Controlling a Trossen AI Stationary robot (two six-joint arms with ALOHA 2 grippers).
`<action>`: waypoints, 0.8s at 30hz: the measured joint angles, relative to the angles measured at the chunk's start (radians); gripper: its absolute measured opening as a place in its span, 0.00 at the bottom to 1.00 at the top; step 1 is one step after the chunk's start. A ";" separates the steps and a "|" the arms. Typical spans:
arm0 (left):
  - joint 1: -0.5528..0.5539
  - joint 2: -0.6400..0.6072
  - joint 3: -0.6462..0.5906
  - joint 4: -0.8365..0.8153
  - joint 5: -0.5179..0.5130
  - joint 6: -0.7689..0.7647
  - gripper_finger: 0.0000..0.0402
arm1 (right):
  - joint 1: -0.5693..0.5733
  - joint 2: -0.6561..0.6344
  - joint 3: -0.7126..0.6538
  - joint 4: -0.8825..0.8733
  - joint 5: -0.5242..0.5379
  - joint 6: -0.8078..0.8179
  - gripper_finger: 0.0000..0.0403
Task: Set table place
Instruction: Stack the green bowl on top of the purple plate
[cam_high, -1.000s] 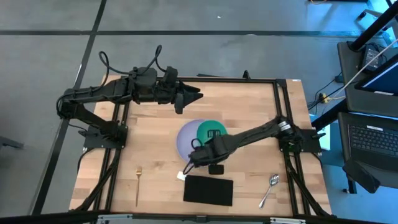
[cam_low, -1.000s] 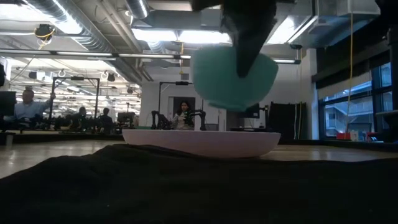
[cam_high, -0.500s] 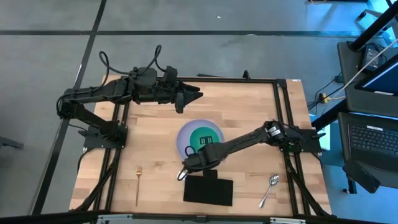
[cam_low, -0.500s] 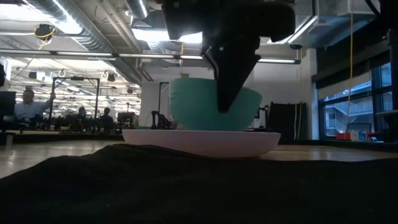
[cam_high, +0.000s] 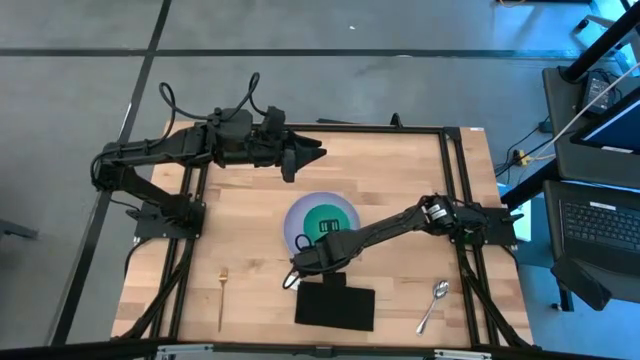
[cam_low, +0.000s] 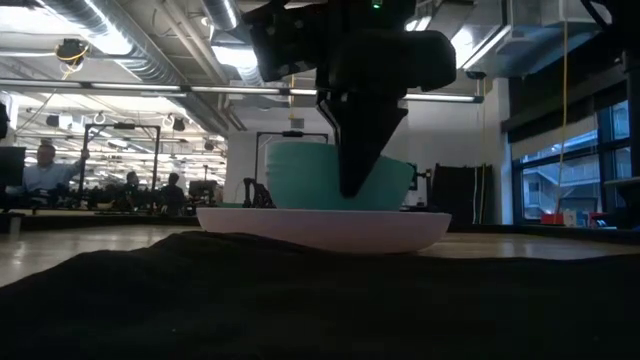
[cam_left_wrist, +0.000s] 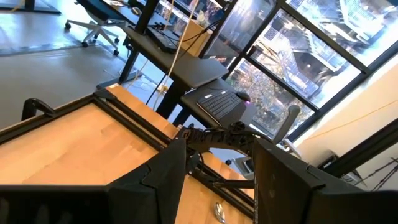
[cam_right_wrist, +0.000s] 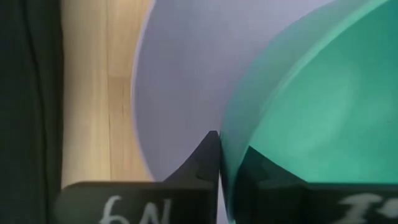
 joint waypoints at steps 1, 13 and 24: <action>0.000 0.000 0.000 0.000 0.000 0.000 0.44 | 0.000 0.000 0.000 0.000 0.000 0.000 0.05; 0.000 0.000 0.000 0.000 0.000 0.001 0.44 | 0.000 0.000 -0.003 0.037 -0.034 -0.002 0.16; -0.020 0.000 0.000 0.000 0.000 -0.007 0.45 | -0.002 0.002 0.161 -0.170 -0.037 0.050 0.26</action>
